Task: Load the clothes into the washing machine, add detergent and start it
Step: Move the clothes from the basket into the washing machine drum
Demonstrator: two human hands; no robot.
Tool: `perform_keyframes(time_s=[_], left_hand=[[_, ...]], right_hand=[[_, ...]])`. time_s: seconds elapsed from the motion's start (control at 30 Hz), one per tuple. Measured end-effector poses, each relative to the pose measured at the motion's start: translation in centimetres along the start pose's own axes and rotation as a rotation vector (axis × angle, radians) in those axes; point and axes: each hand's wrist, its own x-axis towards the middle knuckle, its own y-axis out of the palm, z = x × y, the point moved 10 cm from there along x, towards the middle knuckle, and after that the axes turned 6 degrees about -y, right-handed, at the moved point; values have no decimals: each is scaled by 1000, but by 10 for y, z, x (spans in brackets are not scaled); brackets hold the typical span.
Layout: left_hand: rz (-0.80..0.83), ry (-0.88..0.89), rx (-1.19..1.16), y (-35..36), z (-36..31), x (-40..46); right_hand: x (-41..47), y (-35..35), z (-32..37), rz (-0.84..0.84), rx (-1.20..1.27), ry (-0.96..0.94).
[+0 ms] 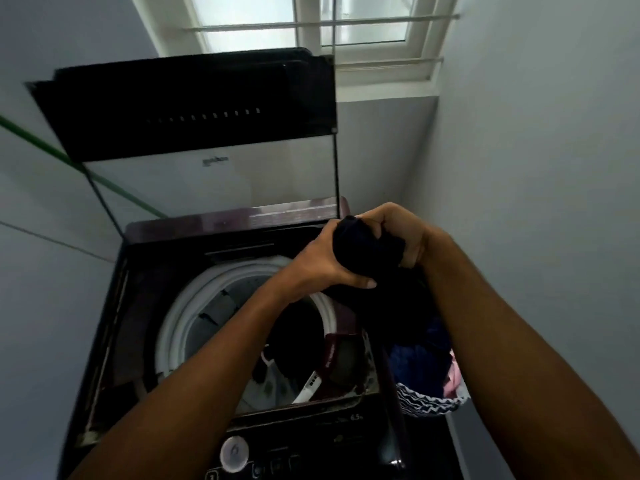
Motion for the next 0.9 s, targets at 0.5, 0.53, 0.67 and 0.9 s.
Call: perform_keyframes(time_s=[0.5, 0.53, 0.67, 0.9], left_hand=[[-64, -240, 417, -104, 127, -46], [-51, -256, 425, -101, 136, -48], [23, -341, 468, -86, 167, -56], [198, -467, 603, -65, 183, -54]], right_hand=[[73, 122, -59, 22, -420, -74], [75, 123, -68, 15, -452, -62], [81, 117, -108, 12, -614, 15], [73, 114, -124, 56, -898, 129]])
